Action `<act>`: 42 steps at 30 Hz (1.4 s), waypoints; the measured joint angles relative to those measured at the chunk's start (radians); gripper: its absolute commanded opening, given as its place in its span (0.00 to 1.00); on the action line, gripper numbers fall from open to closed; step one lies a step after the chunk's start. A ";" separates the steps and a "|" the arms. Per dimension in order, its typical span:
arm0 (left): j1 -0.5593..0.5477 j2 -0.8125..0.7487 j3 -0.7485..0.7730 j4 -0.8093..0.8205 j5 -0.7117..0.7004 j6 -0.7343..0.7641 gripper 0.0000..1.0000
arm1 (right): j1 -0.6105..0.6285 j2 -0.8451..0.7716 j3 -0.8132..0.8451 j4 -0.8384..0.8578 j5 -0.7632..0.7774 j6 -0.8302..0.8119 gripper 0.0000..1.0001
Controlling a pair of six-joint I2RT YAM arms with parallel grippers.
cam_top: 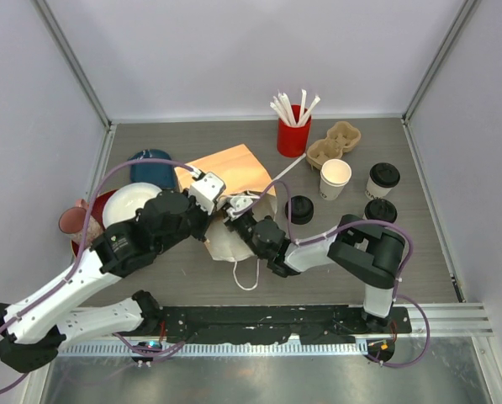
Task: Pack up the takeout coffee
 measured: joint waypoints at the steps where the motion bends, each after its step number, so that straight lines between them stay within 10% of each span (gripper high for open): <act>1: 0.003 0.000 0.013 0.000 0.001 -0.001 0.00 | -0.007 0.000 0.009 0.001 -0.001 0.000 0.01; 31: -0.235 -0.045 -0.068 0.270 -0.293 0.634 0.00 | -0.083 0.023 0.136 -0.114 0.054 0.041 0.01; 42: -0.249 -0.043 -0.009 0.303 -0.259 0.502 0.00 | -0.135 0.037 0.147 0.100 -0.078 0.027 0.01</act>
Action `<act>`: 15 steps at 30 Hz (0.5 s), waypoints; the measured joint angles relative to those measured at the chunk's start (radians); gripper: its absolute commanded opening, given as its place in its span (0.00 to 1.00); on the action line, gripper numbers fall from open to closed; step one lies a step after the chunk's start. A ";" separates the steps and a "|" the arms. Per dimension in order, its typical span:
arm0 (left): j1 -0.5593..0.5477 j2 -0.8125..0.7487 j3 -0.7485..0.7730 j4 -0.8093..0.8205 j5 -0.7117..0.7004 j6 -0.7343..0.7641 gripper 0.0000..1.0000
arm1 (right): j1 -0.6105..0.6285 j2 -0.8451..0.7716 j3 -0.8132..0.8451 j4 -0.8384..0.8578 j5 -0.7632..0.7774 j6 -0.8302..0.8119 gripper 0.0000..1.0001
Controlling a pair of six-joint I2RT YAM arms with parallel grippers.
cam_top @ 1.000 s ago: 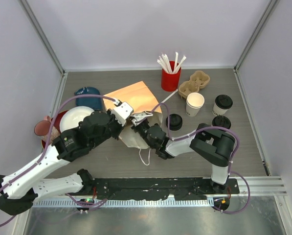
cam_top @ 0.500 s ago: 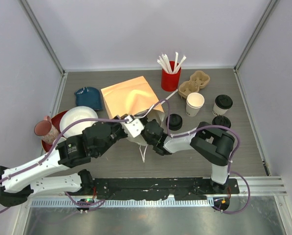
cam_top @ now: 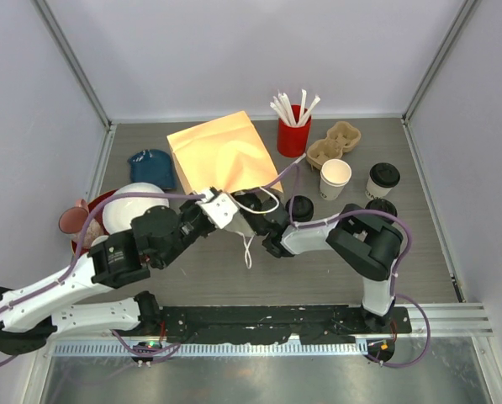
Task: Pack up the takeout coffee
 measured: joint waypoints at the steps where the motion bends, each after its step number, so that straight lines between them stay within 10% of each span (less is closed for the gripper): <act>1: 0.005 0.001 0.009 -0.006 0.004 -0.016 0.00 | -0.002 0.005 0.005 0.010 -0.014 -0.006 0.01; 15: 0.159 0.042 0.146 -0.105 0.095 -0.282 0.00 | -0.023 -0.179 -0.065 -0.148 -0.068 0.033 0.01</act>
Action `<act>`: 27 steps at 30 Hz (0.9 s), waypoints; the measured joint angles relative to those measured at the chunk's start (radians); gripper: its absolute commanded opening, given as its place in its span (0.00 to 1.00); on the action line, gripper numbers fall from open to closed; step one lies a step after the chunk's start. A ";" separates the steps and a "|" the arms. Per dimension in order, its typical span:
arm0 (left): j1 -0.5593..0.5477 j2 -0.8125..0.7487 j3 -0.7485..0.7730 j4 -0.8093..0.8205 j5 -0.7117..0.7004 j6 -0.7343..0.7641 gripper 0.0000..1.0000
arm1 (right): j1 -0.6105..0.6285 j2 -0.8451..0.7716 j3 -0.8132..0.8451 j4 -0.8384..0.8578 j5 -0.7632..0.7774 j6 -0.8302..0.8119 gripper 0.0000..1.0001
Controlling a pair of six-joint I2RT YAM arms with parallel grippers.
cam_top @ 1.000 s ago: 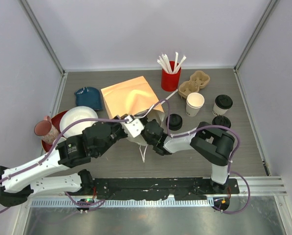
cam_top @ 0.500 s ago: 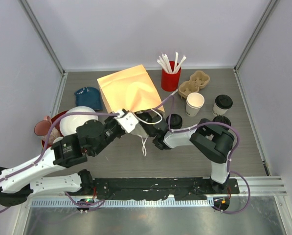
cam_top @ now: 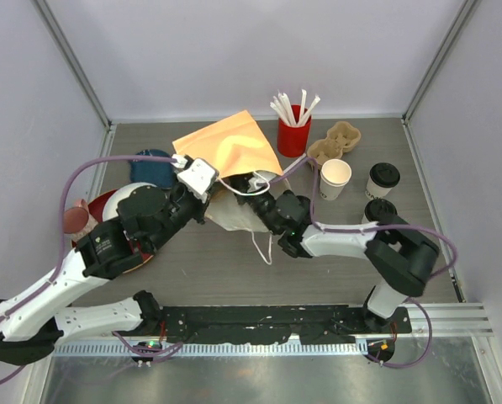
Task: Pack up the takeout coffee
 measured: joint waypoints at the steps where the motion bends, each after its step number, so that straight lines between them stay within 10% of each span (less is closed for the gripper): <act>1: 0.010 0.003 0.014 -0.012 0.015 -0.042 0.00 | 0.002 -0.051 -0.015 -0.056 0.001 0.006 0.01; 17: 0.311 0.141 0.088 -0.311 0.363 -0.606 0.00 | 0.077 -0.325 0.153 -1.201 -0.120 0.090 0.01; 27: 0.468 0.170 -0.056 -0.336 0.536 -0.687 0.00 | 0.082 -0.265 0.335 -1.510 -0.192 0.167 0.01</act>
